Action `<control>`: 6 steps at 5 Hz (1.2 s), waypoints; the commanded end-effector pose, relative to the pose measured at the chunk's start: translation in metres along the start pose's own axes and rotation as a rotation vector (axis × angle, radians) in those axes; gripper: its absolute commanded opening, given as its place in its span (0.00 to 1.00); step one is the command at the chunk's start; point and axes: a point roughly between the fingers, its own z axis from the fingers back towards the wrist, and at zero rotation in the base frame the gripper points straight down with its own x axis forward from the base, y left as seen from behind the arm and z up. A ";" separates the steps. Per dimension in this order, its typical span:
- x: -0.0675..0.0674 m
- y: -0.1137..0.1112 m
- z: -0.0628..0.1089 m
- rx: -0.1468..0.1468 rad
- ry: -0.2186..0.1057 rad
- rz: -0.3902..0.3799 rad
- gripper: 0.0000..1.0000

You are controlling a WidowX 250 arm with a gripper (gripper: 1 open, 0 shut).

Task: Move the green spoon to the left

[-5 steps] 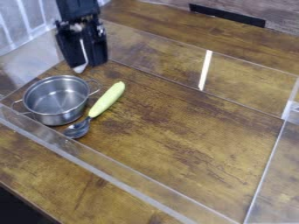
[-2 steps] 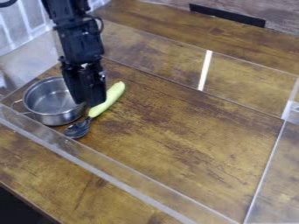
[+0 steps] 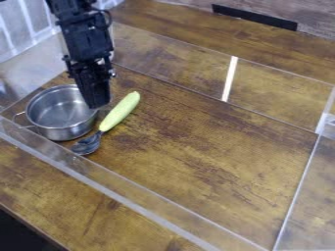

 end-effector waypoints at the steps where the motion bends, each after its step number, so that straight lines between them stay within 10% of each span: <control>1: 0.006 0.007 0.020 0.015 -0.054 0.016 0.00; 6: -0.004 -0.024 0.041 -0.032 -0.118 0.129 0.00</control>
